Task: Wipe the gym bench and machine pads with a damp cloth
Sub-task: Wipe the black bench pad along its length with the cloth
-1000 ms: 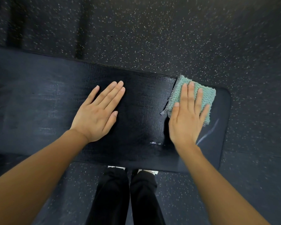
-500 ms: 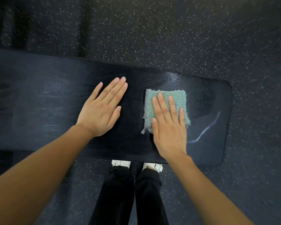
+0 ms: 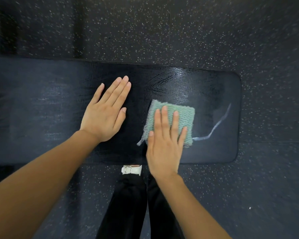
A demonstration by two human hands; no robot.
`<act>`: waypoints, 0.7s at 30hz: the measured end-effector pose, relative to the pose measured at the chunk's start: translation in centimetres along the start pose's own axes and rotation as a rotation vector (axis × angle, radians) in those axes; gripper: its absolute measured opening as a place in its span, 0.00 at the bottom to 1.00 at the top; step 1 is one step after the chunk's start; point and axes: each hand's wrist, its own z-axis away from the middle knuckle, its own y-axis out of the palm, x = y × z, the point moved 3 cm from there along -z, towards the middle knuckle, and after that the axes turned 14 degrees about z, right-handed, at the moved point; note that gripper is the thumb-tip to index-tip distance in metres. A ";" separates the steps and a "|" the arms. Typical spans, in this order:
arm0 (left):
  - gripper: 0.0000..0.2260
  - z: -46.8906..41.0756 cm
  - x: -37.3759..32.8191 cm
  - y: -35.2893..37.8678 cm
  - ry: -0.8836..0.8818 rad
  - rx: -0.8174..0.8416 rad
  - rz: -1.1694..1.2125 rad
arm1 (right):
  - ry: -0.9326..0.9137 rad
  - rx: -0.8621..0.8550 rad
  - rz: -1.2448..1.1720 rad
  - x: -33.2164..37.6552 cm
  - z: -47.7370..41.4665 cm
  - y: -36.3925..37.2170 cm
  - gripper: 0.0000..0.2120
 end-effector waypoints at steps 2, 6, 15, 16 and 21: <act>0.27 0.0 0.0 0.0 0.001 0.001 0.009 | -0.068 0.009 0.008 1.1 1.0 0.1 0.26; 0.27 0.0 0.0 -0.1 0.009 0.003 0.017 | -0.168 0.016 0.016 -1.0 1.1 0.2 0.26; 0.27 0.1 0.2 0.0 0.016 0.000 0.008 | 0.010 0.052 0.008 -8.5 0.8 0.4 0.26; 0.27 0.0 0.2 0.0 0.016 -0.002 0.010 | 0.062 0.050 -0.014 -7.8 0.8 0.4 0.26; 0.27 0.0 0.1 0.0 0.015 -0.005 0.001 | 0.239 0.026 -0.070 -2.5 1.3 0.5 0.27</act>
